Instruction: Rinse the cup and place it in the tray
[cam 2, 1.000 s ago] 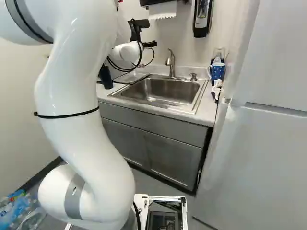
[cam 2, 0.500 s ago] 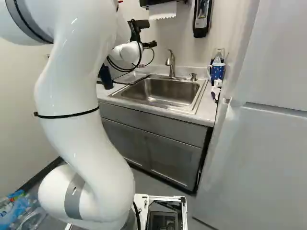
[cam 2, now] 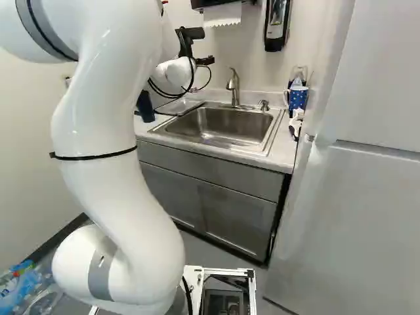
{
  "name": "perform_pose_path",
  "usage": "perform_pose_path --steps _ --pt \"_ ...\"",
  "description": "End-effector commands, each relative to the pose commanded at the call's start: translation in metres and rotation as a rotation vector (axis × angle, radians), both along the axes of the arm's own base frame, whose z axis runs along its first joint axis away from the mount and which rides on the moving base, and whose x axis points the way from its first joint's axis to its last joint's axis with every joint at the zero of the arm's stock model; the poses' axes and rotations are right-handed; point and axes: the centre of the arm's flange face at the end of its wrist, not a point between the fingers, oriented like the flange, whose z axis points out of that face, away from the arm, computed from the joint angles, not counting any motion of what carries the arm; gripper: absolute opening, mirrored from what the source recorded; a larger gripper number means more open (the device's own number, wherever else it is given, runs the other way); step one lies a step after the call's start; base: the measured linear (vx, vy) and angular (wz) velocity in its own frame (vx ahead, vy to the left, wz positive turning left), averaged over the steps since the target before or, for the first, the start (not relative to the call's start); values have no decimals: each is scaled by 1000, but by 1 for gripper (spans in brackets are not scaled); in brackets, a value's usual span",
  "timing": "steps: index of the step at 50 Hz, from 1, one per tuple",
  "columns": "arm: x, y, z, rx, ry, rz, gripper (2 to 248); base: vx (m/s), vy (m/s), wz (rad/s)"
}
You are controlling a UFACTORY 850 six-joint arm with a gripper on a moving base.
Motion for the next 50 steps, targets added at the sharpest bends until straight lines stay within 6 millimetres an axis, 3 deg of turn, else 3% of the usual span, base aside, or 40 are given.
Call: perform_pose_path --steps 33,50 --pt "33 -6 -6 0 6 -8 247 0 0 0" --pt "34 -6 -11 0 54 -8 247 0 0 0"
